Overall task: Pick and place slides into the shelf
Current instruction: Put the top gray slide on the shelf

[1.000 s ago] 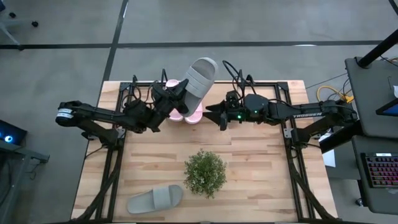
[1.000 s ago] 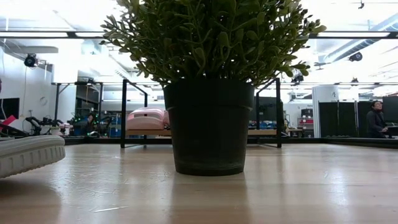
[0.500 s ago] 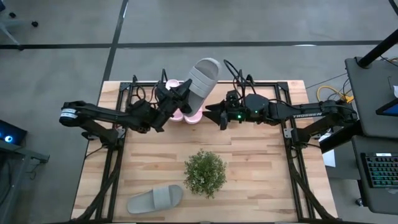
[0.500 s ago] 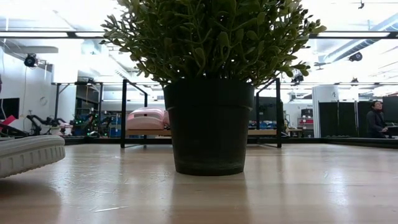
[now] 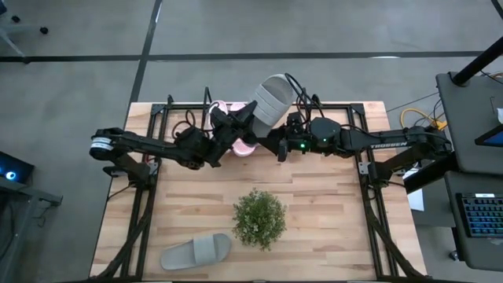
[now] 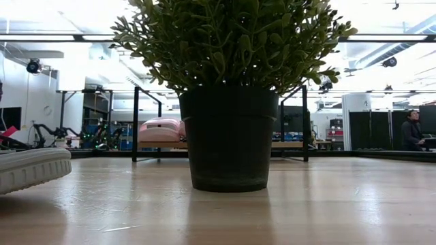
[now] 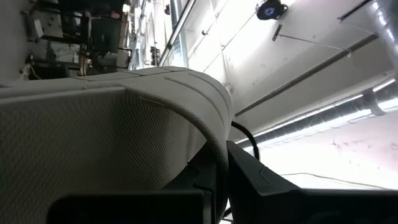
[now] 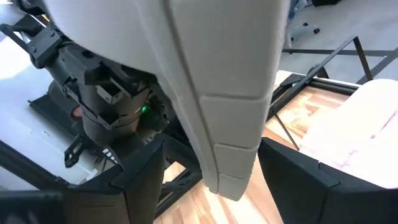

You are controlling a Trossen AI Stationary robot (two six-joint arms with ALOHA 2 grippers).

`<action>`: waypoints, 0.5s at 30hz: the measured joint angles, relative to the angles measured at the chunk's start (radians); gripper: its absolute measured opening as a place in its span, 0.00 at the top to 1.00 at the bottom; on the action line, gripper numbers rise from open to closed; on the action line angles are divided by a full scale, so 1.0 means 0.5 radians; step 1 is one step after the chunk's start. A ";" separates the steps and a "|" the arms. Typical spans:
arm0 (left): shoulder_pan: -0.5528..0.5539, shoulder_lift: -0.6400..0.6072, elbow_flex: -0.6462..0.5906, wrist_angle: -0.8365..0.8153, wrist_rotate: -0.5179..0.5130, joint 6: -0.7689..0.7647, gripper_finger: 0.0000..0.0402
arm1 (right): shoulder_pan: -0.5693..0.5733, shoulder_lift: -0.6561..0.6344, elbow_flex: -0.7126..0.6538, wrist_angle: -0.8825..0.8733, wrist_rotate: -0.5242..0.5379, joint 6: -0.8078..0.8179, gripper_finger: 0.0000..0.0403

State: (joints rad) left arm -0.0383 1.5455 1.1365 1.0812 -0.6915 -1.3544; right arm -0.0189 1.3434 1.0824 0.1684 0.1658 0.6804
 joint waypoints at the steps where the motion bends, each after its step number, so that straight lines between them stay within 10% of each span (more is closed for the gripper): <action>1: 0.000 0.003 0.007 0.004 0.007 -0.002 1.00 | 0.000 0.000 0.000 0.004 -0.001 0.000 0.39; 15: -0.001 -0.018 0.009 0.005 0.019 0.000 1.00 | 0.001 0.001 -0.002 0.001 -0.008 -0.002 0.55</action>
State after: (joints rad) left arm -0.0387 1.5364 1.1408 1.0836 -0.6819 -1.3544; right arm -0.0185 1.3437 1.0817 0.1688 0.1616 0.6796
